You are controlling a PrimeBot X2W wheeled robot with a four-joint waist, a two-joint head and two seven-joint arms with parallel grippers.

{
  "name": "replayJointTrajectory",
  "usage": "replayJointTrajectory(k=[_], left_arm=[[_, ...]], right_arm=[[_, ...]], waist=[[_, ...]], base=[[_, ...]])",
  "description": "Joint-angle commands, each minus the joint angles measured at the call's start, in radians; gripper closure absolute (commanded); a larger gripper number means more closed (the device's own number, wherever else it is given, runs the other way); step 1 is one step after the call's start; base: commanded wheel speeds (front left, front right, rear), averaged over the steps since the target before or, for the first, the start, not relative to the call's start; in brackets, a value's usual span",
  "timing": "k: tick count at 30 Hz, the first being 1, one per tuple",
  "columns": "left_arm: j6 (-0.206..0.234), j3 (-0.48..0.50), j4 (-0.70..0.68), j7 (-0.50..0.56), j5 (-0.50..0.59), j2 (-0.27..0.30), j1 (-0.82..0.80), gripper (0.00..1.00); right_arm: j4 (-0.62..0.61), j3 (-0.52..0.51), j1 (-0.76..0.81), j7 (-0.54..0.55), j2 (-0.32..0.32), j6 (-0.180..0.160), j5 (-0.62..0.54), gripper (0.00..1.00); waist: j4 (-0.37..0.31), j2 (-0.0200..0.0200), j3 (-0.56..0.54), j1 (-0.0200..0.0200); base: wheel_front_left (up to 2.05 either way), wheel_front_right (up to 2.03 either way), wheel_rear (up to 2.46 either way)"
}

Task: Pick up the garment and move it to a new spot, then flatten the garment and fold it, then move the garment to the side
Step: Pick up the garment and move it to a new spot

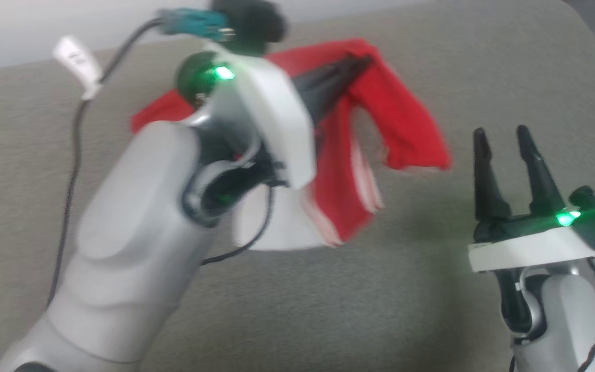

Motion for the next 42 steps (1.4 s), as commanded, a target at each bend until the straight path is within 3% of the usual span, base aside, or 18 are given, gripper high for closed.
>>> replayJointTrajectory(k=[1, 4, 9, 15, 23, 30, 31, 32, 33, 34, 35, 42], left_arm=[[0.000, -0.026, 0.027, 0.015, 0.003, -0.015, -0.021, 1.00], [-0.001, -0.066, 0.113, 0.031, -0.022, -0.063, -0.045, 1.00], [-0.001, -0.178, 0.292, 0.004, -0.041, -0.068, -0.086, 1.00], [-0.001, -0.286, 0.470, -0.029, -0.024, -0.017, -0.126, 1.00], [0.003, -0.517, 0.676, -0.016, 0.023, 0.069, -0.163, 1.00], [0.005, -0.719, 0.743, -0.040, 0.016, 0.122, -0.171, 1.00], [0.006, -0.728, 0.745, -0.059, 0.005, 0.123, -0.180, 0.95], [0.006, -0.738, 0.747, -0.079, -0.002, 0.123, -0.192, 0.71], [0.006, -0.751, 0.744, -0.097, -0.001, 0.124, -0.203, 0.56], [0.006, -0.764, 0.737, -0.119, 0.005, 0.122, -0.215, 0.17], [0.006, -0.770, 0.729, -0.144, 0.005, 0.119, -0.226, 0.00], [0.001, -0.766, 0.681, -0.392, -0.041, 0.055, -0.265, 0.00]], right_arm=[[-0.011, -0.013, -0.006, -0.002, 0.006, 0.000, 0.011, 0.00], [-0.021, -0.046, -0.012, -0.002, 0.010, 0.000, 0.024, 0.00], [-0.019, -0.063, -0.019, -0.002, 0.011, 0.000, 0.088, 0.00], [-0.010, -0.039, -0.026, -0.002, 0.011, 0.000, 0.143, 0.00], [-0.010, -0.024, -0.040, -0.002, 0.011, 0.000, 0.197, 0.00], [-0.007, -0.016, -0.053, -0.002, 0.011, 0.000, 0.203, 0.00], [-0.005, -0.015, -0.055, -0.002, 0.011, 0.000, 0.197, 0.00], [-0.003, -0.015, -0.056, -0.002, 0.011, 0.000, 0.191, 0.00], [-0.001, -0.014, -0.055, -0.002, 0.010, 0.000, 0.184, 0.00], [0.000, -0.015, -0.054, -0.002, 0.010, 0.000, 0.174, 0.00], [0.002, -0.015, -0.051, -0.002, 0.011, 0.000, 0.161, 0.00], [0.017, -0.028, -0.018, -0.002, 0.010, 0.000, 0.041, 0.00]], waist=[[-0.068, 0.0000, 0.047, 0.0000], [-0.113, 0.0000, 0.073, 0.0000], [-0.177, 0.0000, 0.116, 0.0000], [-0.237, 0.0000, 0.150, 0.0000], [-0.285, 0.0000, 0.201, 0.0000], [-0.289, 0.0000, 0.215, 0.0000], [-0.283, 0.0000, 0.210, 0.0000], [-0.275, 0.0000, 0.203, 0.0000], [-0.265, 0.0000, 0.195, 0.0000], [-0.253, 0.0000, 0.185, 0.0000], [-0.238, 0.0000, 0.173, 0.0000], [-0.090, 0.0000, 0.071, 0.0000]], base=[[0.00, 0.00, 0.00], [0.00, 0.00, 0.00], [0.00, 0.00, 0.00], [0.00, 0.00, 0.00], [0.00, 0.00, 0.00], [0.00, 0.00, 0.00], [0.00, 0.00, 0.00], [0.00, 0.00, 0.00], [0.00, 0.00, 0.00], [0.00, 0.00, 0.00], [0.00, 0.00, 0.00], [0.00, 0.00, 0.00]])
